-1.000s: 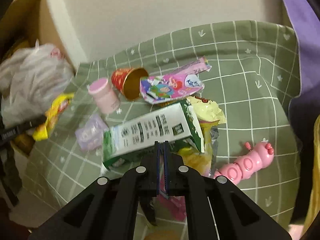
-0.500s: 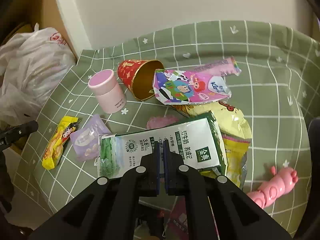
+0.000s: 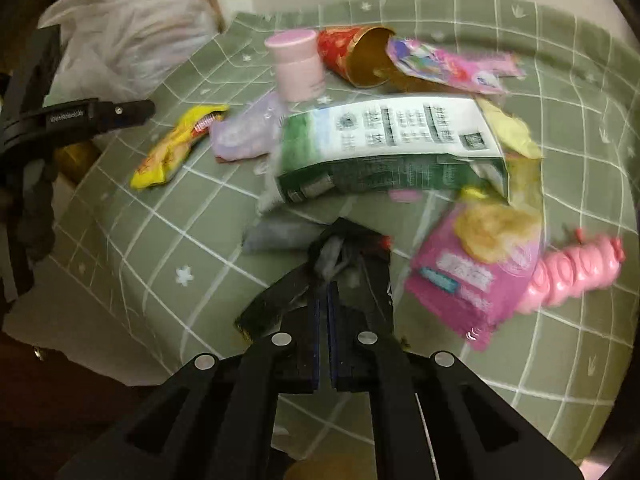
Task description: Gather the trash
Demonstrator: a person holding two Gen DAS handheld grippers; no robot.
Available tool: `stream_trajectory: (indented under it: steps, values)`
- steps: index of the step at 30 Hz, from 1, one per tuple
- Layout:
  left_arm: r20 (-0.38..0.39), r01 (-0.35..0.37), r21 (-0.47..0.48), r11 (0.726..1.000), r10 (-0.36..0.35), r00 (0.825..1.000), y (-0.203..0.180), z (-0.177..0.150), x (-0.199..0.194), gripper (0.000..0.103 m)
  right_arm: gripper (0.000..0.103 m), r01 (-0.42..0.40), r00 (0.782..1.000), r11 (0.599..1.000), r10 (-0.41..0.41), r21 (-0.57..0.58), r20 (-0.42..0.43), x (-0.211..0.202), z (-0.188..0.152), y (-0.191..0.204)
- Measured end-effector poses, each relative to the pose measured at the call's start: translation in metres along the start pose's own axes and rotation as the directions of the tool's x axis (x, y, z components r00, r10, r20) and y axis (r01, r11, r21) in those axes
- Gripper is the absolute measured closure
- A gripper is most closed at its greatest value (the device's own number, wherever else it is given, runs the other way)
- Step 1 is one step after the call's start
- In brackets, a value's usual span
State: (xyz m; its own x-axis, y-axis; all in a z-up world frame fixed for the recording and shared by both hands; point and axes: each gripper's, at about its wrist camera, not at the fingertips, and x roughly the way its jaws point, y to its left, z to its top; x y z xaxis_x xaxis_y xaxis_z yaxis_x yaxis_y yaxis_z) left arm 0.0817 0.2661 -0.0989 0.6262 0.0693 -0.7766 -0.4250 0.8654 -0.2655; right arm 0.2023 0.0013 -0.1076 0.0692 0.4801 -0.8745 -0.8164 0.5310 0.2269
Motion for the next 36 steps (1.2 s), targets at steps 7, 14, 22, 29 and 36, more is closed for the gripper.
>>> stream_trajectory:
  steps: [7,14,22,29,36]
  values:
    - [-0.018,-0.01,-0.005,1.0,0.01,1.0,0.005,-0.006,0.001,0.081,0.097,-0.046,0.996,0.998,0.049,0.039,-0.074,0.01,0.021,-0.003]
    - [-0.032,-0.009,-0.01,1.0,0.009,0.999,0.008,-0.009,0.003,0.079,0.097,0.144,0.984,0.985,-0.153,-0.093,-0.09,0.021,0.036,0.043]
    - [-0.037,0.002,-0.009,1.0,-0.003,0.999,0.008,-0.013,0.005,0.075,0.097,-0.096,0.995,0.992,0.093,0.085,0.039,0.022,0.033,0.018]
    - [-0.06,0.002,-0.017,1.0,-0.003,0.998,0.009,-0.02,0.011,0.074,0.097,-0.121,0.993,0.985,0.12,0.122,0.015,0.026,0.048,0.014]
    - [-0.052,0.004,-0.028,1.0,-0.006,0.999,0.015,-0.024,0.005,0.073,0.097,-0.036,0.999,0.998,0.037,0.058,-0.023,0.041,0.068,0.041]
